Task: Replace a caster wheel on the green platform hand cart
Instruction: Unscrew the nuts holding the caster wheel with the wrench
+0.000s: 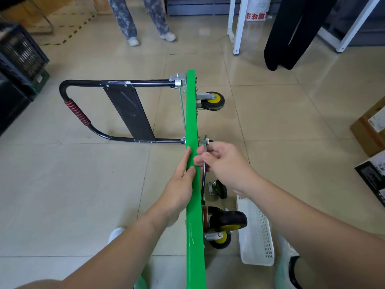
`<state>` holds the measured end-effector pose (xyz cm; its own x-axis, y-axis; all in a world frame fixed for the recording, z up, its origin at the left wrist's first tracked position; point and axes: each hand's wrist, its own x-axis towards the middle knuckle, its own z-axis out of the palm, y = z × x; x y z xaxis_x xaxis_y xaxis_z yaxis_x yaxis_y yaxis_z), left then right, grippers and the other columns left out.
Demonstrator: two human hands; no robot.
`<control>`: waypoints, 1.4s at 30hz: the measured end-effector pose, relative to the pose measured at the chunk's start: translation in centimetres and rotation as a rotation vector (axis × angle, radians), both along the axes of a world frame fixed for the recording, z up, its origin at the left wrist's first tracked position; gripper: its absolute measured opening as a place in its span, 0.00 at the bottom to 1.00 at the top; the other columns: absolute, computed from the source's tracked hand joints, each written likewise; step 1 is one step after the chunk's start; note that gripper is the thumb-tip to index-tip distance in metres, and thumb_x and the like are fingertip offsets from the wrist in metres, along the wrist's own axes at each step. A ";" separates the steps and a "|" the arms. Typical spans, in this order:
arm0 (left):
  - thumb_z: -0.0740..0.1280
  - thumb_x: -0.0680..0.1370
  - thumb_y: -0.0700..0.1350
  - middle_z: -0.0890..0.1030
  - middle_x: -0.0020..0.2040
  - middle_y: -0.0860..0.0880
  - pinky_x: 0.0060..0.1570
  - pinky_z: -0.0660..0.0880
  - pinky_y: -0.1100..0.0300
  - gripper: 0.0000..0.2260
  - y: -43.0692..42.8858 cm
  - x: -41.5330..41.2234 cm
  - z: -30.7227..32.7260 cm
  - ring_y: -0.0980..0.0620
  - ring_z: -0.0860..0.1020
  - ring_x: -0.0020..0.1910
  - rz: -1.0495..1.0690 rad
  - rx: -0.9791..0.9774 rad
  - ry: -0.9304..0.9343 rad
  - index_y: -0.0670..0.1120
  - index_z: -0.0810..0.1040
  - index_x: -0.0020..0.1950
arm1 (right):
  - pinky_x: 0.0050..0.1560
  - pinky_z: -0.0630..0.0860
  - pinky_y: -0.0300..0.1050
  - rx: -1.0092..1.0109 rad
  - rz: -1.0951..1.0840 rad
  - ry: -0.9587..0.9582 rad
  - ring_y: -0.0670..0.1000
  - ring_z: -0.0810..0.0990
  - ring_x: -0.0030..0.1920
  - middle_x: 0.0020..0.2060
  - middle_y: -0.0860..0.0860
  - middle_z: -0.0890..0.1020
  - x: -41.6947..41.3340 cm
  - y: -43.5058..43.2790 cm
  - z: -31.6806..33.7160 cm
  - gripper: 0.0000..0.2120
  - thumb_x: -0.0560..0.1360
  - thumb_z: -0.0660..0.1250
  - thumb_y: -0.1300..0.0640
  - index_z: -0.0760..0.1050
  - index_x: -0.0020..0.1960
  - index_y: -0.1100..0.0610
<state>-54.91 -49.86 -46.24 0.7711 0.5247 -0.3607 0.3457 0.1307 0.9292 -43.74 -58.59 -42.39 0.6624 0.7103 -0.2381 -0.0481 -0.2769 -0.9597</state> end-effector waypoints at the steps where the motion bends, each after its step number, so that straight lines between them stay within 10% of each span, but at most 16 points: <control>1: 0.54 0.87 0.50 0.69 0.76 0.61 0.72 0.69 0.57 0.23 -0.4 -0.1 -0.2 0.61 0.73 0.69 0.020 -0.009 0.004 0.77 0.57 0.75 | 0.57 0.78 0.46 -0.002 0.005 -0.002 0.45 0.86 0.47 0.44 0.50 0.87 0.1 0.0 0.0 0.08 0.82 0.61 0.63 0.78 0.51 0.54; 8: 0.54 0.88 0.48 0.67 0.78 0.60 0.77 0.64 0.52 0.23 -1.3 -0.5 -0.5 0.58 0.68 0.75 0.065 -0.008 -0.043 0.72 0.57 0.78 | 0.59 0.80 0.59 0.026 -0.004 0.010 0.52 0.86 0.44 0.42 0.54 0.85 0.4 0.9 -0.5 0.09 0.82 0.60 0.65 0.77 0.49 0.55; 21: 0.51 0.88 0.45 0.66 0.78 0.60 0.78 0.62 0.58 0.23 -1.4 0.0 -0.2 0.61 0.65 0.77 -0.014 0.175 -0.077 0.69 0.59 0.78 | 0.46 0.81 0.51 -0.038 0.067 -0.141 0.46 0.82 0.38 0.35 0.48 0.84 0.9 0.8 0.0 0.04 0.77 0.70 0.56 0.82 0.45 0.51; 27: 0.50 0.88 0.49 0.70 0.75 0.58 0.50 0.73 0.73 0.22 -1.0 0.8 -0.4 0.66 0.77 0.59 -0.007 0.219 -0.011 0.68 0.57 0.80 | 0.51 0.83 0.51 -0.033 0.027 -0.071 0.46 0.86 0.42 0.39 0.49 0.87 1.6 0.8 0.6 0.04 0.80 0.68 0.55 0.81 0.47 0.53; 35: 0.50 0.88 0.51 0.71 0.69 0.59 0.38 0.68 0.80 0.21 -1.2 1.2 -0.2 0.82 0.73 0.43 0.026 0.197 -0.013 0.65 0.57 0.81 | 0.51 0.82 0.49 0.017 0.025 -0.011 0.48 0.86 0.42 0.39 0.49 0.86 1.5 0.6 0.5 0.05 0.81 0.66 0.57 0.80 0.48 0.54; 42: 0.54 0.87 0.49 0.74 0.71 0.60 0.60 0.74 0.61 0.24 -0.8 1.2 0.1 0.62 0.77 0.59 0.052 0.079 0.039 0.76 0.57 0.76 | 0.47 0.83 0.42 0.036 0.035 0.054 0.49 0.85 0.43 0.42 0.54 0.85 1.8 0.5 1.0 0.05 0.81 0.65 0.59 0.79 0.48 0.58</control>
<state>-53.71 -50.65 -46.17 0.7284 0.5914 -0.3458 0.3765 0.0761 0.9233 -41.92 -58.14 -41.35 0.6241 0.7415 -0.2463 -0.0908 -0.2442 -0.9655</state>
